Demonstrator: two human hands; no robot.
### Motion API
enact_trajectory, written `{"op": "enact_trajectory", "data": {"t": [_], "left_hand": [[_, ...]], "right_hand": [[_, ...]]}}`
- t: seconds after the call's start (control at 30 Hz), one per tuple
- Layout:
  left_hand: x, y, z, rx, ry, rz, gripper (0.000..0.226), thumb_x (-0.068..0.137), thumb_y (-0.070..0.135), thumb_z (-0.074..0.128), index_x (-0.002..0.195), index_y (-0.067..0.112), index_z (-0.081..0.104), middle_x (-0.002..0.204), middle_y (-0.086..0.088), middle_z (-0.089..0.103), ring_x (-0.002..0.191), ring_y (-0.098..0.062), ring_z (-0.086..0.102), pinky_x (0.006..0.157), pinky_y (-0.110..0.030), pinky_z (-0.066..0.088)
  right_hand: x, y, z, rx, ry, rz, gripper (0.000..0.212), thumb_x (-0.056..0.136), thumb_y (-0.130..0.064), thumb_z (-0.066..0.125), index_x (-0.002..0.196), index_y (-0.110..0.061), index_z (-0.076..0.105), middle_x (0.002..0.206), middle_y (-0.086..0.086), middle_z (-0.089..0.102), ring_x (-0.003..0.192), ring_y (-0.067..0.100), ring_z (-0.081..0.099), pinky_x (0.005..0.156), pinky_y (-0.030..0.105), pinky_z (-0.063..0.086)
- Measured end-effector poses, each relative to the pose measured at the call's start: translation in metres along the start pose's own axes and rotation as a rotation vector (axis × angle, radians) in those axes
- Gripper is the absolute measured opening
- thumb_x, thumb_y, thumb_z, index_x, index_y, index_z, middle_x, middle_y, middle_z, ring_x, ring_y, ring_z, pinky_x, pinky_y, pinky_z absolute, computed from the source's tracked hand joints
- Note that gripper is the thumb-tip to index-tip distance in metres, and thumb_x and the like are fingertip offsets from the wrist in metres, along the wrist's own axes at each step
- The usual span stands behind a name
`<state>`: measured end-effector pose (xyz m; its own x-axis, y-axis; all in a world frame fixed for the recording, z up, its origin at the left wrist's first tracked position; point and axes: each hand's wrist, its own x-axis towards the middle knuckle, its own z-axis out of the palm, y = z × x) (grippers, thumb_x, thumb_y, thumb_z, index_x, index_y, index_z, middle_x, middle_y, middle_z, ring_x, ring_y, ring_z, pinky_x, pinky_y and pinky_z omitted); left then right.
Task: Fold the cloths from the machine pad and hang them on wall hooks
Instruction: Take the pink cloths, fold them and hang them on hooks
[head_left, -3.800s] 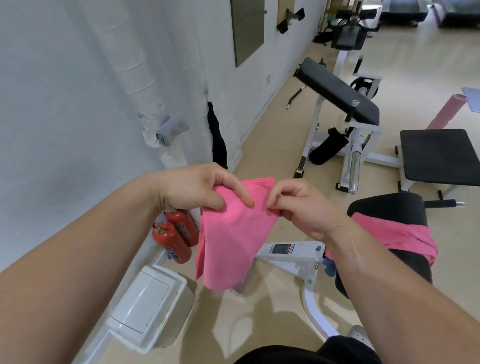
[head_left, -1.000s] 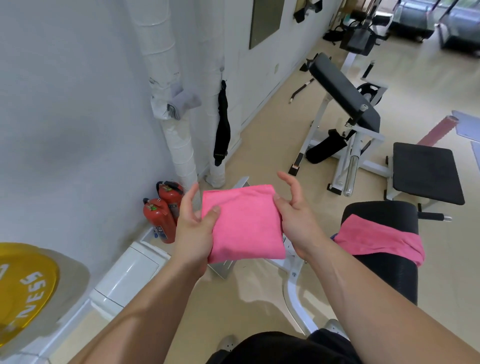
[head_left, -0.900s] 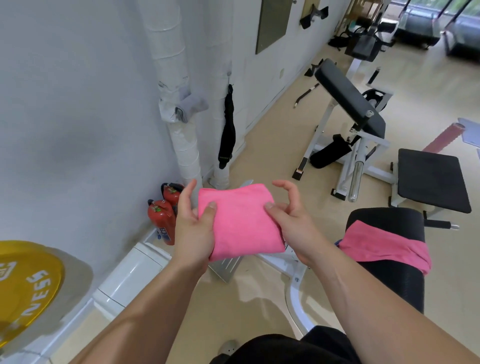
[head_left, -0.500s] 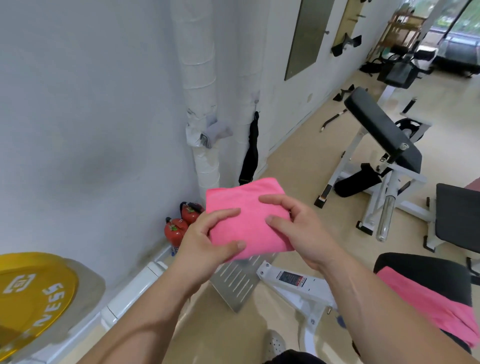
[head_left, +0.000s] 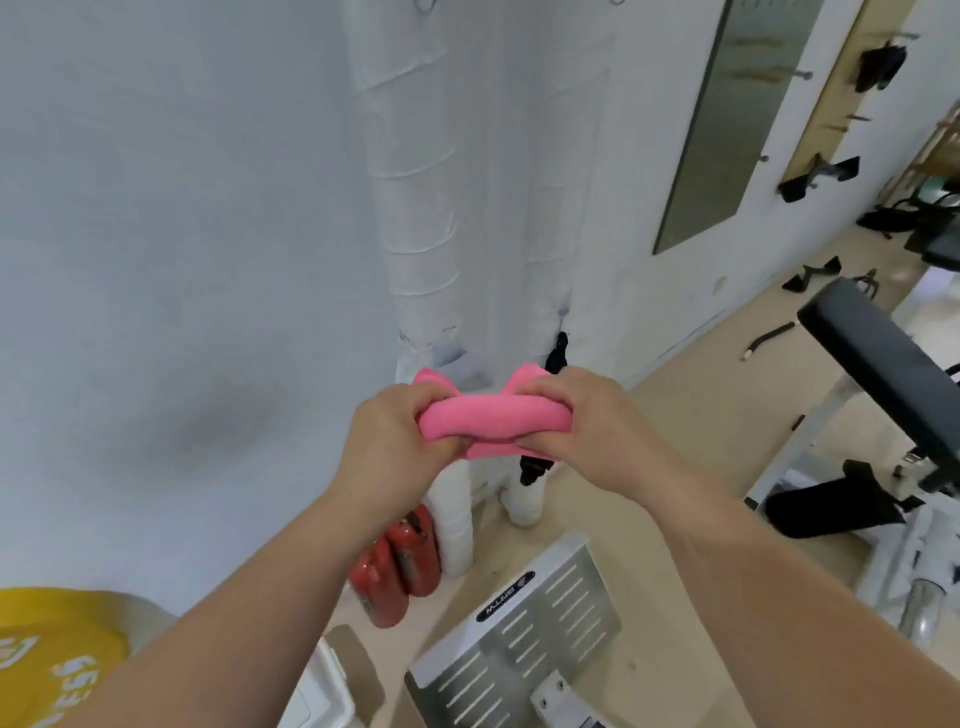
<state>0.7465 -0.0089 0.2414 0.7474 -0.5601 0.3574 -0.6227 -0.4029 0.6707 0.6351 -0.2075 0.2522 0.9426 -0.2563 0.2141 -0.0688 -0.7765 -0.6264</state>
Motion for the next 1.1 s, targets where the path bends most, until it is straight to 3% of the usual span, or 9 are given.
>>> {"op": "enact_trajectory", "data": {"t": [0.13, 0.2, 0.3, 0.4, 0.57, 0.67, 0.77, 0.9, 1.1], "left_hand": [[0.039, -0.004, 0.008, 0.027, -0.007, -0.025, 0.035, 0.061, 0.042, 0.087, 0.093, 0.032, 0.077, 0.116, 0.004, 0.051, 0.105, 0.003, 0.050, 0.088, -0.003, 0.031], [0.049, -0.002, 0.003, -0.043, -0.081, -0.046, 0.027, 0.062, 0.040, 0.089, 0.084, 0.034, 0.075, 0.137, 0.010, 0.046, 0.122, -0.001, 0.046, 0.099, -0.015, 0.035], [0.064, 0.001, -0.006, -0.322, -0.196, -0.167, 0.027, 0.071, 0.015, 0.091, 0.092, 0.024, 0.078, 0.113, 0.014, 0.072, 0.103, -0.003, 0.067, 0.083, -0.022, 0.055], [0.080, -0.002, -0.010, -0.460, -0.136, -0.193, 0.030, 0.076, 0.008, 0.086, 0.099, 0.023, 0.074, 0.093, 0.001, 0.074, 0.080, -0.010, 0.069, 0.063, -0.022, 0.055], [0.104, -0.022, -0.009, -0.602, -0.120, -0.095, 0.053, 0.093, 0.009, 0.070, 0.123, 0.050, 0.055, 0.113, -0.002, 0.062, 0.088, -0.019, 0.065, 0.075, -0.048, 0.060], [0.114, -0.029, -0.007, -0.588, -0.097, -0.006, 0.037, 0.097, 0.005, 0.061, 0.114, 0.037, 0.065, 0.118, 0.014, 0.062, 0.107, -0.004, 0.061, 0.094, -0.033, 0.053], [0.124, -0.031, -0.006, -0.561, -0.055, 0.031, 0.035, 0.096, 0.000, 0.056, 0.098, 0.031, 0.072, 0.121, 0.007, 0.062, 0.119, -0.003, 0.056, 0.102, -0.021, 0.041], [0.137, -0.029, -0.007, -0.611, -0.031, 0.020, 0.024, 0.084, 0.017, 0.074, 0.096, 0.038, 0.074, 0.120, 0.007, 0.063, 0.115, -0.005, 0.059, 0.101, -0.031, 0.048], [0.160, -0.008, -0.005, -0.569, 0.001, 0.044, 0.042, 0.074, 0.010, 0.088, 0.097, 0.042, 0.073, 0.120, 0.012, 0.061, 0.113, -0.004, 0.060, 0.095, -0.030, 0.052]], "right_hand": [[0.041, 0.031, -0.021, 0.023, -0.038, -0.031, 0.032, 0.072, -0.035, 0.088, 0.101, -0.030, 0.076, 0.120, -0.008, 0.044, 0.118, 0.011, 0.046, 0.101, 0.025, 0.037], [0.051, 0.034, -0.029, 0.139, -0.090, -0.048, 0.024, 0.072, -0.030, 0.089, 0.090, -0.026, 0.074, 0.135, -0.013, 0.046, 0.127, 0.004, 0.047, 0.105, 0.026, 0.038], [0.066, 0.032, -0.037, 0.397, -0.153, -0.044, 0.022, 0.074, -0.021, 0.087, 0.081, -0.020, 0.067, 0.110, -0.008, 0.069, 0.101, 0.004, 0.065, 0.087, 0.030, 0.051], [0.081, 0.026, -0.035, 0.515, -0.089, -0.013, 0.024, 0.077, -0.017, 0.083, 0.084, -0.009, 0.061, 0.076, -0.001, 0.060, 0.072, 0.010, 0.057, 0.063, 0.023, 0.046], [0.095, 0.009, -0.020, 0.671, 0.070, 0.139, 0.031, 0.091, -0.008, 0.072, 0.114, -0.023, 0.059, 0.094, 0.004, 0.061, 0.078, 0.010, 0.063, 0.068, 0.028, 0.053], [0.102, 0.000, -0.017, 0.685, 0.135, 0.147, 0.034, 0.096, -0.005, 0.063, 0.116, -0.031, 0.054, 0.096, 0.011, 0.051, 0.070, 0.011, 0.062, 0.061, 0.025, 0.054], [0.111, -0.010, -0.016, 0.598, 0.198, 0.090, 0.023, 0.099, -0.002, 0.057, 0.100, -0.025, 0.061, 0.100, 0.002, 0.054, 0.072, 0.005, 0.059, 0.061, 0.018, 0.051], [0.123, -0.012, -0.022, 0.610, 0.196, 0.068, 0.031, 0.099, 0.001, 0.053, 0.085, -0.022, 0.069, 0.093, -0.008, 0.064, 0.074, 0.015, 0.062, 0.063, 0.023, 0.051], [0.140, 0.002, -0.047, 0.659, 0.153, 0.026, 0.027, 0.079, -0.002, 0.082, 0.092, -0.022, 0.070, 0.104, -0.005, 0.066, 0.085, 0.009, 0.063, 0.072, 0.025, 0.054]]}}
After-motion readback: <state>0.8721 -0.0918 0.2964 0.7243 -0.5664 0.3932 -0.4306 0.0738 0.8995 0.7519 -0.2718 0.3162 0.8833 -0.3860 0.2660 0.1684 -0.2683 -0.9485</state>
